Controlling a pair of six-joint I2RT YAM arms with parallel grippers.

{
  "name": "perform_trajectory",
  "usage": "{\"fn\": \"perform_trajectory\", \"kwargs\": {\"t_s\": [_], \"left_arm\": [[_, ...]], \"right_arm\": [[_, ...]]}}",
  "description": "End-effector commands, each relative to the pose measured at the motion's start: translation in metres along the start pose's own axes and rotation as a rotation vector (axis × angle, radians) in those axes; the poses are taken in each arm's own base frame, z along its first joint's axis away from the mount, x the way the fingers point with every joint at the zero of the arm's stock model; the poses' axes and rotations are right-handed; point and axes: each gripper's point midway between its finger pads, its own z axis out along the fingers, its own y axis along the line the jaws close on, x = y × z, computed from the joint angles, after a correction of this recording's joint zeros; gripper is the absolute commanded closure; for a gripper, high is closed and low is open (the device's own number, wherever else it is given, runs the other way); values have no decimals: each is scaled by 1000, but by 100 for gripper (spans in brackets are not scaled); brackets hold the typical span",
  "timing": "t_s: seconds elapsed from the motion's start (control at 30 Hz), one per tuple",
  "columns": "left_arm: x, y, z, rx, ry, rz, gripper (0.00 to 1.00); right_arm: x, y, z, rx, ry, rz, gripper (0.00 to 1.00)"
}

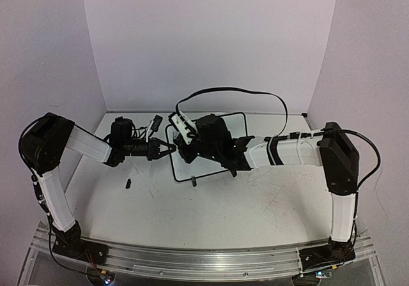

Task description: Write a sentence on the whiteboard

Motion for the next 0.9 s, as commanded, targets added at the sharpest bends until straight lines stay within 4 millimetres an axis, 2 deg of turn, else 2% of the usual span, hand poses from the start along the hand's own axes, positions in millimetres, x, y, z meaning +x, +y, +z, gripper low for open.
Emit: {"fn": "perform_trajectory", "kwargs": {"t_s": [0.0, 0.13, 0.3, 0.37, 0.6, 0.87], "left_arm": [[-16, 11, -5, -90, -29, 53, 100], [-16, 12, -4, -92, -29, 52, 100], [-15, 12, -4, -92, -27, 50, 100], [-15, 12, -4, -91, -27, 49, 100], [-16, 12, -4, -88, -26, 50, 100], [-16, 11, -4, -87, -27, 50, 100]], "right_arm": [[-4, -1, -3, 8, -16, 27, 100], [-16, -2, -6, 4, -41, 34, 100], [-65, -7, -26, -10, -152, 73, 100], [-76, -8, -32, -18, -178, 81, 100], [-68, -15, -26, 27, -160, 63, 100], [-69, -23, -14, 65, -161, 55, 100]]}}
